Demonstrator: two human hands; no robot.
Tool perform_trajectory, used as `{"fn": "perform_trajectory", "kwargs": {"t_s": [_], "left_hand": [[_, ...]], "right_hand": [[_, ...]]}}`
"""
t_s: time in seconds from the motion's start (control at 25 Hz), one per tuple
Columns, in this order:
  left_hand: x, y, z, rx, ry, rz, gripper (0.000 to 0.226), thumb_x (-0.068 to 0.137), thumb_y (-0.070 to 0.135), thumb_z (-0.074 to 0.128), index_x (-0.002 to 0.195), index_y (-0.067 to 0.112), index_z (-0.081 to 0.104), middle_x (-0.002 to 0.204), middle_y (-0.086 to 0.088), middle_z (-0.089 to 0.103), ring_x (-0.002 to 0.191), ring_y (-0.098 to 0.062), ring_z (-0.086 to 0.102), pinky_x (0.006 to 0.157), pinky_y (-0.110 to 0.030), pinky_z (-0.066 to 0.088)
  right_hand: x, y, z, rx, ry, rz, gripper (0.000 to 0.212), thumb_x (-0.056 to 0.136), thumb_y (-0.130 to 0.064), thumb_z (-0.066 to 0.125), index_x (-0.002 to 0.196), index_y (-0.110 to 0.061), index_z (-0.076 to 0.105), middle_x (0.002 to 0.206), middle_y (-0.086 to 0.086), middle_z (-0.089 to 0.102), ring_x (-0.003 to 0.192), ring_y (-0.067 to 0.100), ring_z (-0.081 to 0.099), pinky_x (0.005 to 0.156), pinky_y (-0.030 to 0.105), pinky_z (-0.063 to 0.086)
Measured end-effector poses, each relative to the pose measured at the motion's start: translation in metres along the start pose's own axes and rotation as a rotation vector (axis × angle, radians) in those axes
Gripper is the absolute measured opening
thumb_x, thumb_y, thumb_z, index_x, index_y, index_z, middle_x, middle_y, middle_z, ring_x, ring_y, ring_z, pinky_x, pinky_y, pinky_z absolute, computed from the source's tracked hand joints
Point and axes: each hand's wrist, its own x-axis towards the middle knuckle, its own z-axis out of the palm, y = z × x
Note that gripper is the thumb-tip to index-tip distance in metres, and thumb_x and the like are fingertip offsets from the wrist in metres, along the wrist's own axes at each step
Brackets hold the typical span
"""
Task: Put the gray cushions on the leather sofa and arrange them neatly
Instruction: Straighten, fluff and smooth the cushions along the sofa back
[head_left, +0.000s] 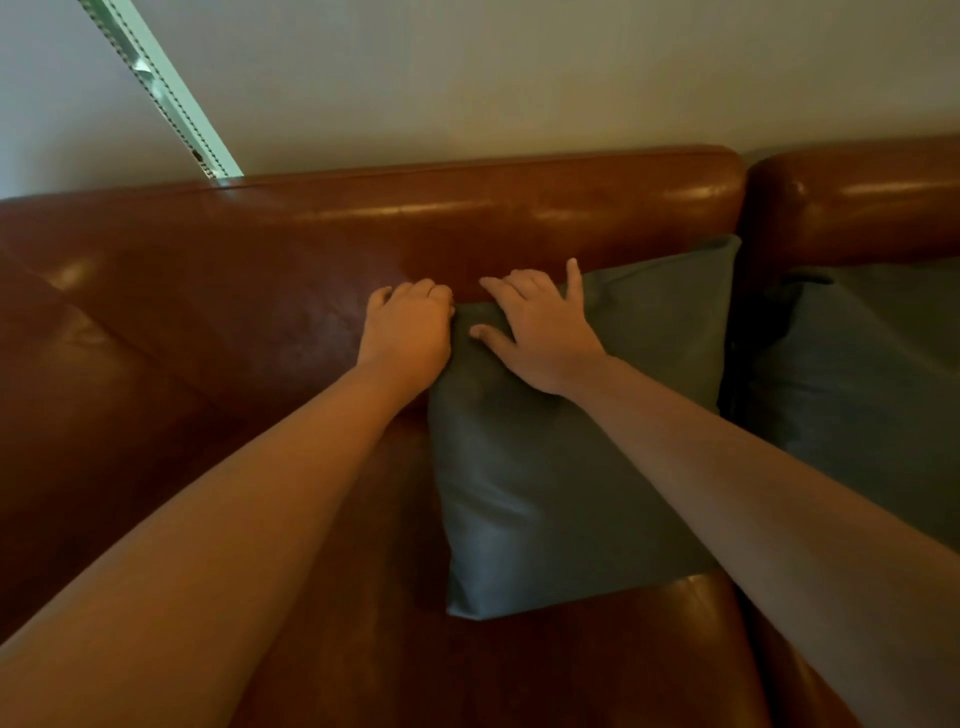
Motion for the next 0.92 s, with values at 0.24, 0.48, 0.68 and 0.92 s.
{"fn": "perform_trajectory", "kwargs": {"t_s": [0.24, 0.48, 0.68, 0.92], "left_hand": [[-0.019, 0.015, 0.019, -0.641, 0.481, -0.304, 0.032, 0.095, 0.020, 0.054, 0.124, 0.008, 0.049, 0.125, -0.010, 0.045, 0.110, -0.016, 0.045, 0.095, -0.025, 0.035], [-0.030, 0.039, 0.045, -1.052, 0.289, -0.739, 0.034, 0.100, 0.024, 0.048, 0.130, 0.007, 0.050, 0.123, -0.011, 0.060, 0.112, -0.026, 0.057, 0.090, -0.033, 0.047], [-0.027, 0.033, 0.045, -1.020, 0.412, -0.712, 0.016, 0.093, 0.014, 0.060, 0.093, 0.009, 0.045, 0.081, 0.002, 0.049, 0.075, -0.017, 0.049, 0.060, -0.018, 0.032], [-0.031, 0.021, 0.055, -1.050, 0.436, -0.702, 0.036, 0.088, 0.027, 0.069, 0.095, 0.011, 0.038, 0.083, 0.001, 0.044, 0.069, -0.011, 0.044, 0.061, -0.014, 0.038]], "right_hand": [[0.003, -0.003, 0.014, 0.163, 0.176, 0.122, 0.023, 0.102, -0.035, 0.043, 0.112, -0.021, 0.058, 0.114, -0.001, 0.055, 0.117, 0.024, 0.045, 0.117, 0.059, 0.000], [-0.006, -0.001, 0.027, 0.092, 0.332, 0.112, 0.024, 0.102, -0.031, 0.045, 0.110, -0.015, 0.060, 0.110, 0.004, 0.057, 0.111, 0.029, 0.050, 0.117, 0.061, 0.006], [0.007, -0.015, 0.018, 0.015, 0.307, -0.015, 0.038, 0.097, -0.035, 0.047, 0.129, -0.018, 0.055, 0.123, 0.001, 0.056, 0.123, 0.024, 0.048, 0.115, 0.061, -0.002], [0.031, -0.021, 0.019, 0.009, 0.127, 0.035, 0.025, 0.102, -0.028, 0.042, 0.123, -0.019, 0.054, 0.122, 0.003, 0.054, 0.120, 0.027, 0.044, 0.117, 0.056, 0.008]]}}
